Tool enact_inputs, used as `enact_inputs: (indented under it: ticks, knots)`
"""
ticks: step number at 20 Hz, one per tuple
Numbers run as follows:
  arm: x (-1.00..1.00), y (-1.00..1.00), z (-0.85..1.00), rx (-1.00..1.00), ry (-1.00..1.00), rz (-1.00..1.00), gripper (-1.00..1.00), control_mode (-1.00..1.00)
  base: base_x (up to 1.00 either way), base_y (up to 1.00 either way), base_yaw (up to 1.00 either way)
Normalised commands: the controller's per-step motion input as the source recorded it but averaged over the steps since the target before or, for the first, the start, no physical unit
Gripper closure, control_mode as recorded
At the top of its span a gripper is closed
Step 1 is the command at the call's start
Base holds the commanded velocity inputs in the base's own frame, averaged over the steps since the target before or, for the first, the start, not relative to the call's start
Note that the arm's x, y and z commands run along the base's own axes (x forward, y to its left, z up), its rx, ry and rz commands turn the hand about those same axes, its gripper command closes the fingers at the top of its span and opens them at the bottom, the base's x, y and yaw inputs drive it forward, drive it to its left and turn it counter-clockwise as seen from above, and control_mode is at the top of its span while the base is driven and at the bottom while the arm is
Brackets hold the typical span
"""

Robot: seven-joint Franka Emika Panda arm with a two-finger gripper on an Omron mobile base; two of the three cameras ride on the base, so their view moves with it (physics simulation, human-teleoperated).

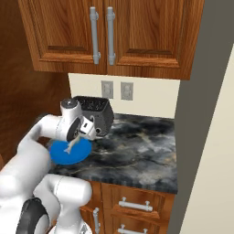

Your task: Place the fish on the rack of the oven, and slide the rack back inside. Close the oven door.

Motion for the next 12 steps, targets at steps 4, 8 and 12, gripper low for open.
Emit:
enact_inputs:
  ticks: [4,8,12]
  knots:
    - [-0.82,-0.4,0.63,0.0,-0.22,0.02,1.0,-1.0,0.0,0.0,0.0]
    - [-0.81,-0.36,0.59,0.0,-0.14,0.03,1.0,-1.0,0.0,0.0,0.0]
    - [-0.8,-0.37,0.43,0.0,-0.11,0.05,1.0,-1.0,0.0,0.0,0.0]
